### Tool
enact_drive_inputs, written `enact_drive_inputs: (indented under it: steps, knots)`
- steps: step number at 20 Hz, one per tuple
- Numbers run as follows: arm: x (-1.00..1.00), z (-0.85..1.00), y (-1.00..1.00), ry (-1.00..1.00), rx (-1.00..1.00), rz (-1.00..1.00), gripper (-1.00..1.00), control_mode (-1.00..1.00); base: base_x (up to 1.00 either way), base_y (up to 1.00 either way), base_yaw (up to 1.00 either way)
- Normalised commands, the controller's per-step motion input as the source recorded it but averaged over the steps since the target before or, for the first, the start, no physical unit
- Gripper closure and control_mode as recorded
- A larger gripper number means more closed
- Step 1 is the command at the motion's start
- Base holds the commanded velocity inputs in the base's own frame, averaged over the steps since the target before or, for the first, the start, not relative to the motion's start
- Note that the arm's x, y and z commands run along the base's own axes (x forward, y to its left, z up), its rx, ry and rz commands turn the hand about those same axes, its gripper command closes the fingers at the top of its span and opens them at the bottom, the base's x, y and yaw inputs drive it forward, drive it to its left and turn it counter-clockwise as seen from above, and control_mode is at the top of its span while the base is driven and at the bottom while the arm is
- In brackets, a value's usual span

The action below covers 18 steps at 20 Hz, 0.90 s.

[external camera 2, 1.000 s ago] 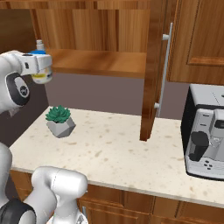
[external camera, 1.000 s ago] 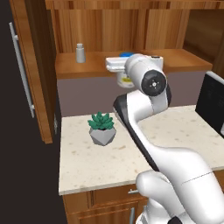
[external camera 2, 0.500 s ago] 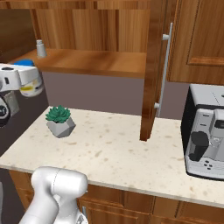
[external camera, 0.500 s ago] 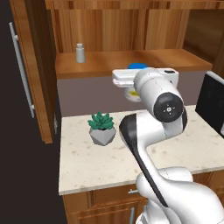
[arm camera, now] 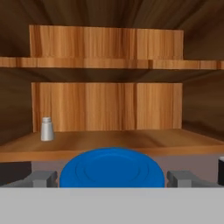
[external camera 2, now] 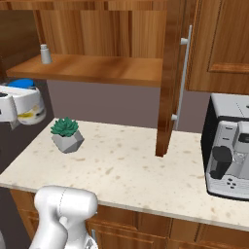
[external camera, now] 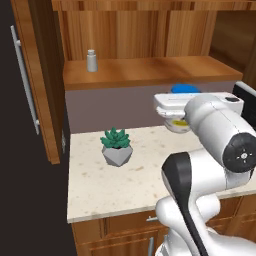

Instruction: Collect the paprika, mayonnaise, and shaker from the cabinet and place them next to the stove.

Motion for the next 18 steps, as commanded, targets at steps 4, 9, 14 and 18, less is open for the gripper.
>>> enact_drive_inputs:
  steps: [4, 9, 14, 18]
  knots:
    - [-0.30, 0.03, -0.67, 0.01, 0.00, 0.03, 1.00, -1.00, 0.00, 0.00, 0.00]
    - [-0.23, 0.04, -0.62, 0.00, 0.00, 0.07, 1.00, -1.00, 0.00, 0.00, 0.00]
    - [-0.19, -0.04, -0.13, 0.00, 0.00, 0.08, 1.00, 1.00, -0.24, 0.00, 0.08]
    - [0.00, 0.00, 0.00, 0.00, 0.00, 0.00, 1.00, 1.00, -0.94, 0.00, 0.15]
